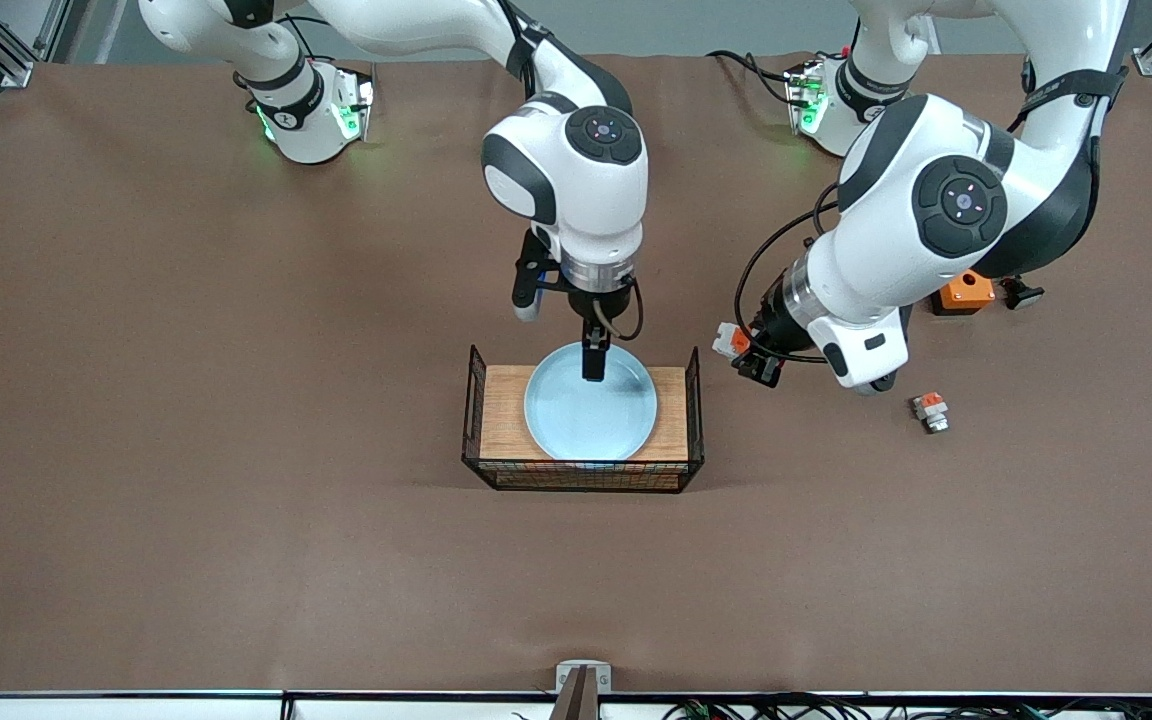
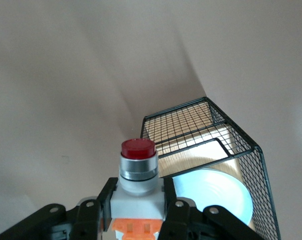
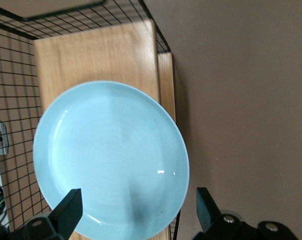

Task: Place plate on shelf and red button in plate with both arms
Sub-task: 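Open and withdraw the right gripper while the left gripper moves over the plate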

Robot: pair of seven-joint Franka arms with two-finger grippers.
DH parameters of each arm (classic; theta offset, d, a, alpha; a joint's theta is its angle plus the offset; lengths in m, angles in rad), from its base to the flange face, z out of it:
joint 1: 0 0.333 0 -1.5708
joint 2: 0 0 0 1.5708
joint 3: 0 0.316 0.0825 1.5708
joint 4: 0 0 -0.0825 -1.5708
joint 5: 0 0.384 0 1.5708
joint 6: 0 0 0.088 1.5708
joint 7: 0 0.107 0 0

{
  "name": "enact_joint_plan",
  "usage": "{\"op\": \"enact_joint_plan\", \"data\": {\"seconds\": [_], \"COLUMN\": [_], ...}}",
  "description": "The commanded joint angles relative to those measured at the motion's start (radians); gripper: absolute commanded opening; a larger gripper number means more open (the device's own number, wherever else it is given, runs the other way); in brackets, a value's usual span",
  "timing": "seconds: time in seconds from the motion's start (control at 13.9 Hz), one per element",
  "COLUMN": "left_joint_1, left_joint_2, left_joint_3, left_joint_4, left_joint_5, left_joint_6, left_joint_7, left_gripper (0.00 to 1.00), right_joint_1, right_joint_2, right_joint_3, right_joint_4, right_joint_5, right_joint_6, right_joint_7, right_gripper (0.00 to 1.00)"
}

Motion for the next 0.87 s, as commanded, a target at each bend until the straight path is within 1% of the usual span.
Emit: {"op": "enact_joint_plan", "data": {"seconds": [0.0,0.07,0.14,0.29,0.43,0.65,0.79], "left_joint_1": [-0.027,-0.05,-0.07,-0.102,-0.141,-0.194,-0.252], "left_joint_2": [0.035,0.054,0.072,0.092,0.118,0.134,0.157], "left_joint_3": [0.003,0.006,0.008,0.008,0.01,0.01,0.042], "left_joint_4": [0.043,0.066,0.09,0.112,0.138,0.14,0.153], "left_joint_5": [-0.003,-0.001,0.003,0.046,0.078,0.12,0.121], "left_joint_6": [0.026,0.028,0.028,0.029,0.051,0.117,0.152], "left_joint_7": [-0.075,-0.112,-0.15,-0.227,-0.299,-0.399,-0.446], "left_gripper": [0.27,0.27,0.27,0.27,0.27,0.27,0.27], "right_joint_1": [-0.061,-0.09,-0.118,-0.173,-0.235,-0.33,-0.4], "right_joint_2": [-0.007,-0.029,-0.053,-0.096,-0.136,-0.193,-0.225], "right_joint_3": [0.015,0.014,0.014,0.012,0.012,0.009,0.007], "right_joint_4": [0.042,0.054,0.058,0.058,0.058,0.055,0.05], "right_joint_5": [0.082,0.122,0.135,0.133,0.135,0.141,0.141], "right_joint_6": [-0.085,-0.135,-0.183,-0.287,-0.356,-0.433,-0.487], "right_joint_7": [-0.249,-0.385,-0.544,-0.821,-1.013,-1.274,-1.513], "right_gripper": [1.0,1.0,1.0,1.0,1.0,1.0,1.0]}}
